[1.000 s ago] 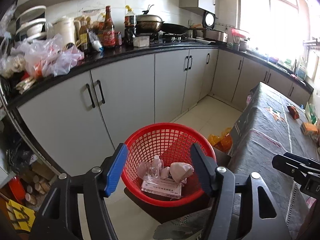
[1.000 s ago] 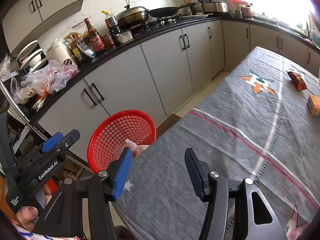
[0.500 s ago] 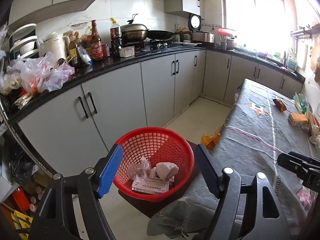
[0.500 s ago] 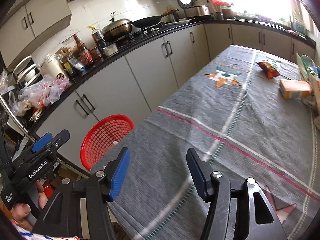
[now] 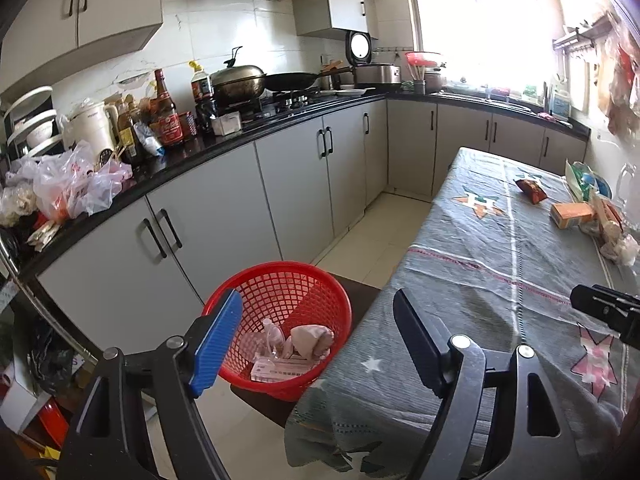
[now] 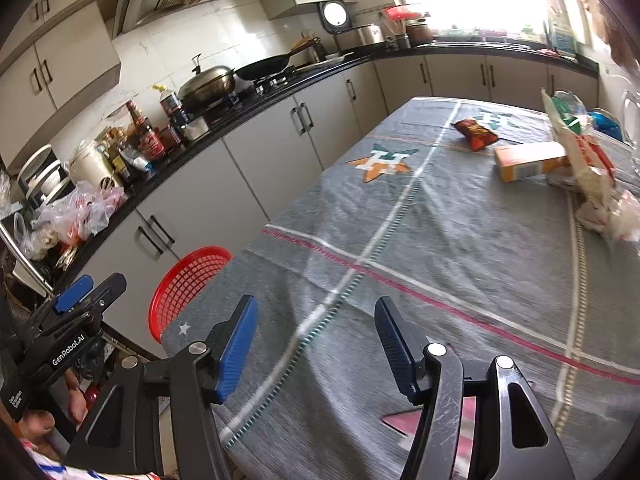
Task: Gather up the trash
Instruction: 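Move both tools back over the table toward the remaining trash, then grasp the orange medicine box with left gripper while right gripper grasps white plastic bag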
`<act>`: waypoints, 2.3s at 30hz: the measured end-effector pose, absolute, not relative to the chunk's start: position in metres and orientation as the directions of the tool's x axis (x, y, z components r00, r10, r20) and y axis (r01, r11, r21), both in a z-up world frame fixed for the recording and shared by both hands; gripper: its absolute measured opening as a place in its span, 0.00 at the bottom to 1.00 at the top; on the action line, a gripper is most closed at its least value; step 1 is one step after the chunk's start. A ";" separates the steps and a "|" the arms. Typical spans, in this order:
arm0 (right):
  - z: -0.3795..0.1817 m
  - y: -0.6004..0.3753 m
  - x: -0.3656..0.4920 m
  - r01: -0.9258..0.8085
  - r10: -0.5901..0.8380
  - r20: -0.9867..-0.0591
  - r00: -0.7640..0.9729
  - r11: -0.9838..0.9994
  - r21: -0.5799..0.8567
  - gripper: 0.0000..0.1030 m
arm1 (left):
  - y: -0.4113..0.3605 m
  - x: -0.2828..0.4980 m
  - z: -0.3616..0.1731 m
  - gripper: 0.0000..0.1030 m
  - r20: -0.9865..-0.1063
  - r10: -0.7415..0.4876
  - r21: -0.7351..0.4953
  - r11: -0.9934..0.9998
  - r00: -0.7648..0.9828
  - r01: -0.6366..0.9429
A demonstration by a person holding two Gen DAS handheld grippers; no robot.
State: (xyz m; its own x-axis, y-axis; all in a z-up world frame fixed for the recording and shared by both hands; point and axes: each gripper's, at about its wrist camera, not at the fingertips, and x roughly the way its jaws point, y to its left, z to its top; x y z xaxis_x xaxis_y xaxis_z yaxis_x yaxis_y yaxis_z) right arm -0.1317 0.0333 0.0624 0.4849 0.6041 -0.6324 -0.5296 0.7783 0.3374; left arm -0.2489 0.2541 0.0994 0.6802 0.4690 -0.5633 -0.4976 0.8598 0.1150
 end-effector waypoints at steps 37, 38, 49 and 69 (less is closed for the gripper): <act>0.053 -0.208 -0.065 -0.112 0.340 -0.667 0.663 0.926 0.361 0.66 | 0.111 -0.105 0.115 0.76 -0.633 0.022 0.108 0.992 0.774 0.061; 0.053 -0.208 -0.060 -0.110 0.335 -0.670 0.662 0.929 0.355 0.66 | 0.104 -0.097 0.114 0.76 -0.634 0.004 0.114 0.989 0.774 0.089; 0.059 -0.205 0.010 -0.085 0.376 -0.655 0.656 0.899 0.430 0.66 | 0.042 0.026 0.093 0.76 -0.682 -0.191 0.109 0.928 0.706 0.357; 0.027 -0.221 0.041 -0.122 0.452 -0.625 0.637 0.859 0.498 0.66 | -0.012 0.148 0.038 0.76 -0.814 -0.279 0.166 0.728 0.509 0.665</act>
